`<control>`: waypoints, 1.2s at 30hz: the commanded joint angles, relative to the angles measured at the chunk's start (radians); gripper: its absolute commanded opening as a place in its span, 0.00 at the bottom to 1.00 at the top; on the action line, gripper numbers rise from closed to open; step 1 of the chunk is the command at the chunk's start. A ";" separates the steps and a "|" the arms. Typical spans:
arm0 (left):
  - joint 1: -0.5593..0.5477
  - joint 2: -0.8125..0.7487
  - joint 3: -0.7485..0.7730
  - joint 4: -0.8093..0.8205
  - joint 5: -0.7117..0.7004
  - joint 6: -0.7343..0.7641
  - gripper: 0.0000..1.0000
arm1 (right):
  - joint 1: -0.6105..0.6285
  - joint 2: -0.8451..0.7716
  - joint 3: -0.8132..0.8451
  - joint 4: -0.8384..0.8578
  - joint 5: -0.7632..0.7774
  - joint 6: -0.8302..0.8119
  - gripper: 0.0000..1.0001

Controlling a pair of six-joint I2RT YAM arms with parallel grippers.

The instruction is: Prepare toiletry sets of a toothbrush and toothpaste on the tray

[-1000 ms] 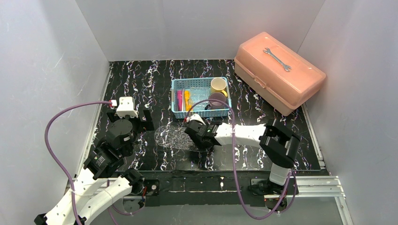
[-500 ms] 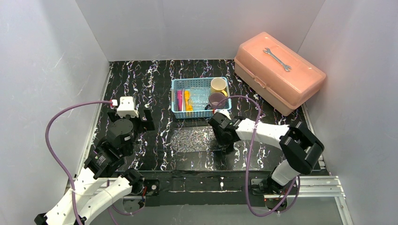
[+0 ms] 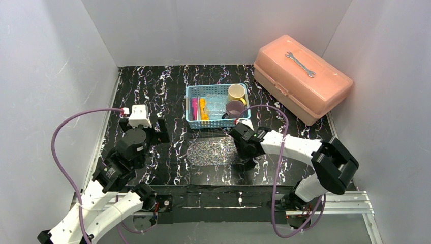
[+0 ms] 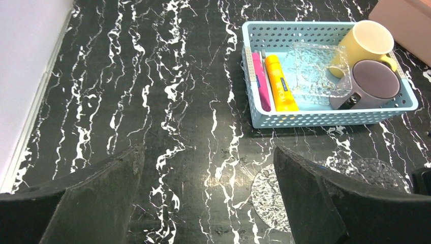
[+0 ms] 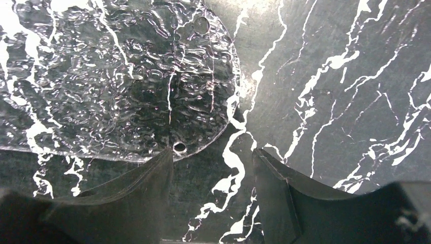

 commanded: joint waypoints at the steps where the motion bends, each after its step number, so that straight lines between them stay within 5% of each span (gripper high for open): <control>1: 0.000 0.046 0.026 -0.041 0.055 -0.072 0.98 | -0.006 -0.067 0.060 -0.040 0.021 -0.002 0.66; 21: -0.001 0.381 0.088 -0.117 0.345 -0.238 0.98 | -0.160 -0.129 0.113 0.166 -0.110 -0.075 0.65; 36: 0.000 0.560 0.215 -0.149 0.499 -0.177 0.98 | -0.202 0.013 0.492 0.106 -0.085 -0.142 0.65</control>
